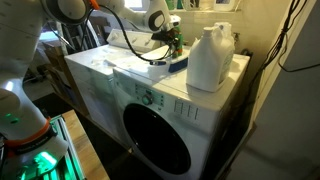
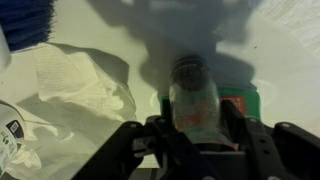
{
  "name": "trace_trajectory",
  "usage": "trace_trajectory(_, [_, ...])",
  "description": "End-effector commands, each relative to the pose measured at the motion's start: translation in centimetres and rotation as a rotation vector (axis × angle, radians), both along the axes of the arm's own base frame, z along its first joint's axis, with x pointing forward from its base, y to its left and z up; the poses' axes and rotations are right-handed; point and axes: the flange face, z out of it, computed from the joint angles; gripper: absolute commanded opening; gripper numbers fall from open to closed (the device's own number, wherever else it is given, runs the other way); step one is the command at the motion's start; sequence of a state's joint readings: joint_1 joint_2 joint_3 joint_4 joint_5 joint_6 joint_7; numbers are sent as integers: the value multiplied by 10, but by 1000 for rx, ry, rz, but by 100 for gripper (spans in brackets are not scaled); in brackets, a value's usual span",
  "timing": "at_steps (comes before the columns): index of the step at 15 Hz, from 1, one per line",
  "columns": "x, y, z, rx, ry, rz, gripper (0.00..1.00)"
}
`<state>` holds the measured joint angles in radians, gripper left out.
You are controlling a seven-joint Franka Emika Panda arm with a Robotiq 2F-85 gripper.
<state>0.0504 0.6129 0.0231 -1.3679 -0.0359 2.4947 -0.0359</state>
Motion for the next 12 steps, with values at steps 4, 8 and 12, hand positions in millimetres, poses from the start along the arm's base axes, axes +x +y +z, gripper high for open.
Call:
trace_trajectory(4, [-37, 27, 30, -52, -22, 43, 27])
trace_trajectory(8, [-62, 44, 36, -83, -15, 81, 27])
trace_trajectory(12, [-93, 67, 44, -81, -25, 168, 27])
